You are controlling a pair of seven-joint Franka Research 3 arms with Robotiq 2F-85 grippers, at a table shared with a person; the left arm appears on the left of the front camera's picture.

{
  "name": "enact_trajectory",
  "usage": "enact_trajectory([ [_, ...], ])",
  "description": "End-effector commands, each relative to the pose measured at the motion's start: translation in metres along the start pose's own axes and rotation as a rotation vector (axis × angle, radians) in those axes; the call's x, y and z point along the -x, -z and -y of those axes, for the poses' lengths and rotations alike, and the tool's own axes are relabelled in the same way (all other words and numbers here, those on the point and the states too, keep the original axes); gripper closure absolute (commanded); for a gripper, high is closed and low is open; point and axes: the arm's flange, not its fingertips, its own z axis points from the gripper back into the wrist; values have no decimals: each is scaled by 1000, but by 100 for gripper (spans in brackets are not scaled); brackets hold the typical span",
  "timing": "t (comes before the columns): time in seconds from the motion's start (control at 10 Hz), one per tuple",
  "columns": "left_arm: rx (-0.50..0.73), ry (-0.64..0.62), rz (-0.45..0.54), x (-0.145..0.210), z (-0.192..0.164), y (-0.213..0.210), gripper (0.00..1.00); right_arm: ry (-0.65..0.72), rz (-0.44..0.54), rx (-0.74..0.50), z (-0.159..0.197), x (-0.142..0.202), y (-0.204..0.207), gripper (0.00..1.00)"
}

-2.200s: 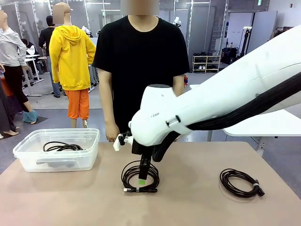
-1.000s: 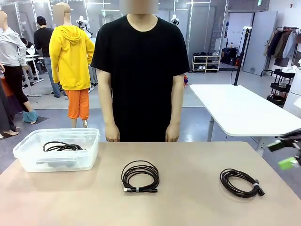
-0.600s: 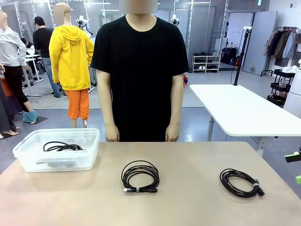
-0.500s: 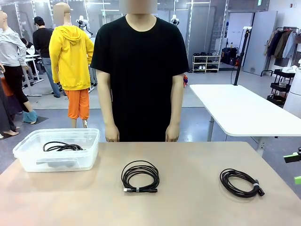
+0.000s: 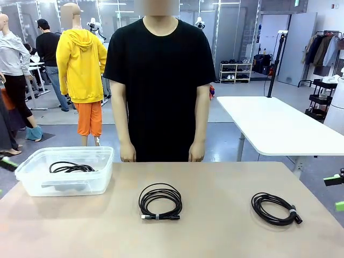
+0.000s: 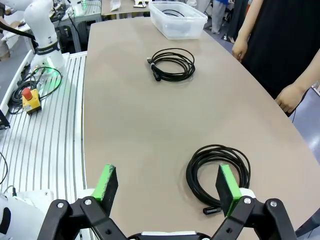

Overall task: Organize and store the cables.
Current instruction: Place the USB Extension Cable into the Organizing box.

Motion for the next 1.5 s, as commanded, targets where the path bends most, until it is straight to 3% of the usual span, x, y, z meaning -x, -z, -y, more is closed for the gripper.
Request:
enact_trajectory([
  [0.0, 2, 58, -111, -81, -6, 28, 3, 22, -7, -12, -4, -5, -2, 0],
  [0.3, 23, 203, -349, -188, 0, 113, 3, 22, -7, -12, -4, -5, -2, 0],
  [0.5, -14, 208, -514, -227, 6, 165, 3, 22, -7, -12, -4, -5, -2, 0],
  [0.8, -60, 203, -672, -256, 14, 250, 3, 22, -7, -12, -4, -5, -2, 0],
  [0.9, -5, 202, -681, -257, 14, 268, 3, 22, -7, -12, -4, -5, -2, 0],
  [1.1, 67, 182, -597, -252, 9, 271, 3, 22, -7, -12, -4, -5, -2, 0],
  [1.2, -6, 213, -670, -244, 23, 273, 3, 22, -7, -12, -4, -5, -2, 0],
  [1.4, -6, 213, -670, -244, 23, 273, 3, 22, -7, -12, -4, -5, -2, 0],
])
